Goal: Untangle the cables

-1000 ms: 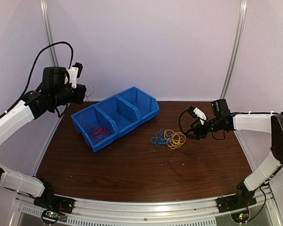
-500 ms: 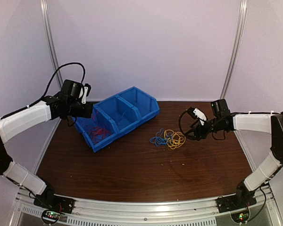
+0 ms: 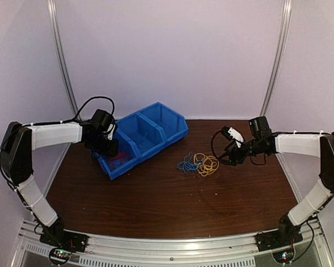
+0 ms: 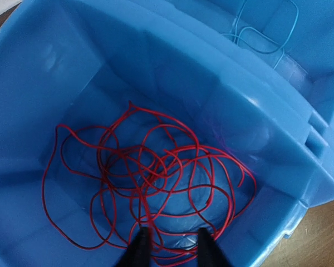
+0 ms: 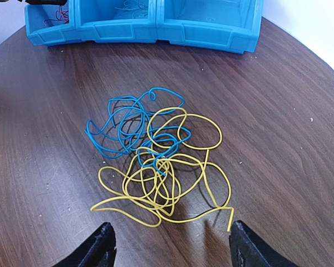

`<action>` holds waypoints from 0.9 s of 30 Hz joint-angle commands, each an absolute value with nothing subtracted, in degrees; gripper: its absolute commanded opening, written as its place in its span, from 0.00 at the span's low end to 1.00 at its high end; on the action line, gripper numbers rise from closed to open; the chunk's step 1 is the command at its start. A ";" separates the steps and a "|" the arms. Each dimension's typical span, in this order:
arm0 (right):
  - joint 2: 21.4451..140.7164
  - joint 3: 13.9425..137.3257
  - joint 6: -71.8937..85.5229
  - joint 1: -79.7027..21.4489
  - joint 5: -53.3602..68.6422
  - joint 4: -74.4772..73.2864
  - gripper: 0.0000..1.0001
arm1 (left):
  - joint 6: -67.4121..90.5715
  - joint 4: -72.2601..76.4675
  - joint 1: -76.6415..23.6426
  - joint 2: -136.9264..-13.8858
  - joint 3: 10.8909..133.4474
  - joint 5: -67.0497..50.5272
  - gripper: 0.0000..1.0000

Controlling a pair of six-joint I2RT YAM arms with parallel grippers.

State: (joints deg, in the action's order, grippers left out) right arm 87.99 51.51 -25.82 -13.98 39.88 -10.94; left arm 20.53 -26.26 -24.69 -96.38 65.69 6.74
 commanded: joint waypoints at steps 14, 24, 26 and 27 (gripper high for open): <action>88.72 53.26 -26.74 -13.71 40.86 -11.69 0.71 | 18.89 -15.62 -24.74 -82.58 71.03 -13.05 0.61; 89.03 53.51 -26.44 -13.71 40.23 -12.04 0.71 | 15.92 -13.56 -33.53 -100.39 80.80 -10.58 0.85; 89.03 53.53 -26.45 -13.71 39.94 -12.04 0.71 | 14.32 -15.23 -34.75 -105.39 83.98 -8.44 0.85; 89.03 53.53 -26.46 -13.67 39.83 -12.11 0.71 | 13.60 -15.71 -34.94 -107.15 85.34 -8.14 0.84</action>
State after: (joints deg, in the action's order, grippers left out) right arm 88.77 52.21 -26.63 -13.98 40.05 -11.44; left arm 17.43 -15.57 -33.06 -101.21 79.26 -11.18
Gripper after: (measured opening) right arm 0.711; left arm 0.847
